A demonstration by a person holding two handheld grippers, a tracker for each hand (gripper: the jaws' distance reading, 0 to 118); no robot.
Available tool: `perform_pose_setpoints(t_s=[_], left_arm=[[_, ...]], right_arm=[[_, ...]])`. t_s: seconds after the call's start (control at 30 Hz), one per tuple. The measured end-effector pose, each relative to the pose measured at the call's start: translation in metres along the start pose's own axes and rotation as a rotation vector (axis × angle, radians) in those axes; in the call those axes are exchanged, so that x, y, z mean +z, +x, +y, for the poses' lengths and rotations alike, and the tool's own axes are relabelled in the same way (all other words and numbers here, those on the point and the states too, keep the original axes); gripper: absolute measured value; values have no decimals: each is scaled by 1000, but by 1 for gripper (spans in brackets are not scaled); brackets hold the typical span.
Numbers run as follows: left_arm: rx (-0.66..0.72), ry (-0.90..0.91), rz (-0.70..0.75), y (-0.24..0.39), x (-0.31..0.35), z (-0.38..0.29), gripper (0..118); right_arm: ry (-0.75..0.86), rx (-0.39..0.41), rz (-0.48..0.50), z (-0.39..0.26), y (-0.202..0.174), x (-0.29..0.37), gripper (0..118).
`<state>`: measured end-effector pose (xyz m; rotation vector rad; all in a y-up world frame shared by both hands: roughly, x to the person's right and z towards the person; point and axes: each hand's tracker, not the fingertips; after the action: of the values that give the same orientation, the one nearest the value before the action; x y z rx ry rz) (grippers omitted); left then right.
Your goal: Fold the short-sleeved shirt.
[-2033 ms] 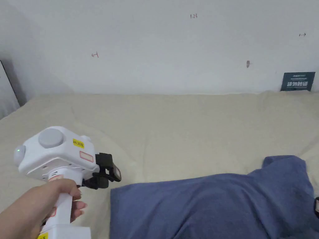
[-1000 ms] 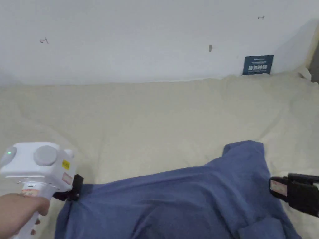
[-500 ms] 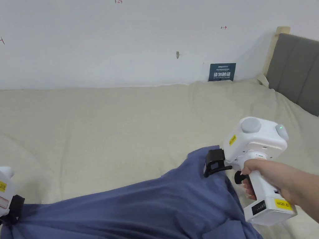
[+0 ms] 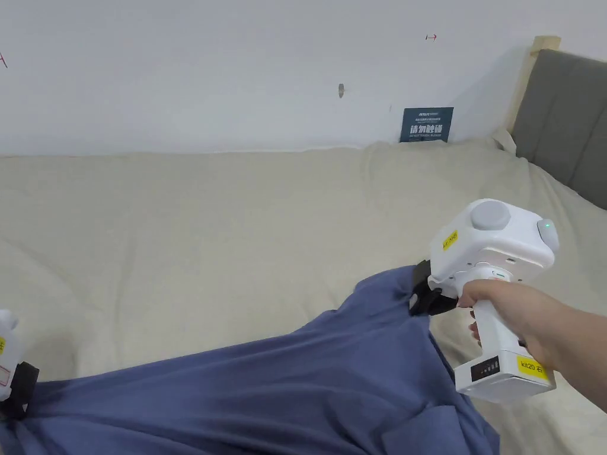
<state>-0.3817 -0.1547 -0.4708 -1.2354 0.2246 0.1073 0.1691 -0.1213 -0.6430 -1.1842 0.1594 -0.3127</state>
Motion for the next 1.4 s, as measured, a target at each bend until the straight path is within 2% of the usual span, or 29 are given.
perform_pose_setpoints(t_s=[0.07,0.17,0.3,0.37,0.47,0.57,0.67,0.73,0.9,0.97,1.0,1.1,1.13,1.27,1.33,1.4], left_arm=[[8,14,-11,1,14,-3,5],[40,78,-75,-10,42,-3,5],[162,232,-387,-27,116,-15,5],[186,278,-452,-33,152,-18,5],[132,358,-422,-30,208,-12,5],[61,450,-342,-32,258,8,5],[77,524,-312,-27,302,25,5],[113,567,-329,-28,324,37,5],[150,619,-347,-12,355,66,5],[154,670,-329,-11,360,83,5],[155,688,-318,-10,363,90,5],[181,762,-312,-11,375,116,5],[188,785,-318,-11,381,125,5],[197,912,-330,-17,404,158,5],[171,983,-317,-25,415,177,5],[156,1011,-280,-23,425,188,5]], right_arm=[[72,50,7,0,-2,21,0],[134,104,70,-27,-6,67,0],[248,138,99,-56,-7,144,0],[318,161,106,-65,-8,181,0],[387,159,170,-65,-9,234,0],[468,202,168,-53,-22,285,0],[525,215,178,-37,-41,327,0],[575,237,143,-24,-55,346,0],[654,239,146,18,-88,372,0],[713,261,94,29,-110,378,0],[734,258,68,38,-116,380,0],[798,212,95,62,-136,389,0],[820,214,106,70,-144,394,0],[940,279,28,68,-176,423,0],[993,286,-9,99,-185,430,0],[1037,287,-17,102,-192,437,0]])
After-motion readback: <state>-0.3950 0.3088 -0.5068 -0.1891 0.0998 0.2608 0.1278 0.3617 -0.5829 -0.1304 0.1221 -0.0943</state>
